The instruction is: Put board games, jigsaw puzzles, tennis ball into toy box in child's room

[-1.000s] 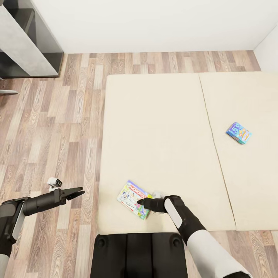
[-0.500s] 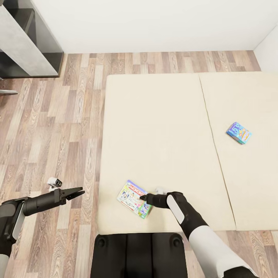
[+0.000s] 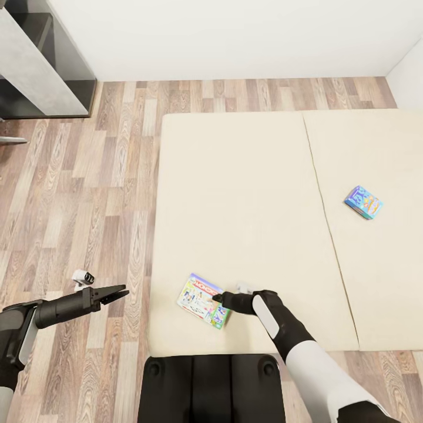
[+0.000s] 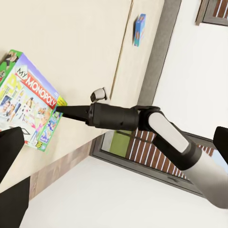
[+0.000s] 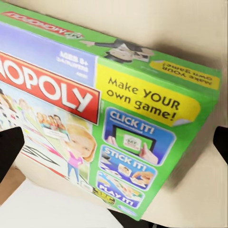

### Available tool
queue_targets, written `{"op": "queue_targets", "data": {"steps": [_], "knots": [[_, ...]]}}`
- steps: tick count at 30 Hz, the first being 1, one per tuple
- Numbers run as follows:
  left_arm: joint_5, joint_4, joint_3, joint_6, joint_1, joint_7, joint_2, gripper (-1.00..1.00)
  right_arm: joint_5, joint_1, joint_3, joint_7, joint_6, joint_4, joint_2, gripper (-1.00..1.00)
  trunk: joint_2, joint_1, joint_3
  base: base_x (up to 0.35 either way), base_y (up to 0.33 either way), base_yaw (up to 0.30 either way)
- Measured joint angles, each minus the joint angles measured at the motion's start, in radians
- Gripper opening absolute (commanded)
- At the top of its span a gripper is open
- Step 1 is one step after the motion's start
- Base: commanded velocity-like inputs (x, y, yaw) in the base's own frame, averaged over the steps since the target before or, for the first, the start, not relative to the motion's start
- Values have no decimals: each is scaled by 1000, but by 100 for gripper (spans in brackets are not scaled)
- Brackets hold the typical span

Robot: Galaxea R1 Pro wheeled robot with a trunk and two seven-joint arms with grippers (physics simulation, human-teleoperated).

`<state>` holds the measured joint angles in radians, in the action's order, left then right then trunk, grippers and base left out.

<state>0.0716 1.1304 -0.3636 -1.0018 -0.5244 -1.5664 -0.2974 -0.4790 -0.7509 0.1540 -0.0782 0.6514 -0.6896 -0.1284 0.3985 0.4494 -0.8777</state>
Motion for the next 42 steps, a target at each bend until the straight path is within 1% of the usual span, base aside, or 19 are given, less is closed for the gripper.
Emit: {"op": "queue_targets", "data": {"steps": [4,10,27,33,42], "knots": [[0,0,0,0,0,0,0,100,1,1,0,-3,-5,4,4,100,0,0,0,0,0,0],[0,0,0,0,0,0,0,100,1,0,-1,-12,-6,-3,-5,100,0,0,0,0,0,0],[0,0,0,-1,0,0,-3,100,-3,0,-2,-19,-7,-8,-11,100,0,0,0,0,0,0],[0,0,0,0,0,0,-3,100,-3,0,4,-32,-52,-8,-10,100,0,0,0,0,0,0],[0,0,0,-1,0,0,-3,100,-1,0,9,-51,-65,-8,-10,100,0,0,0,0,0,0]]}}
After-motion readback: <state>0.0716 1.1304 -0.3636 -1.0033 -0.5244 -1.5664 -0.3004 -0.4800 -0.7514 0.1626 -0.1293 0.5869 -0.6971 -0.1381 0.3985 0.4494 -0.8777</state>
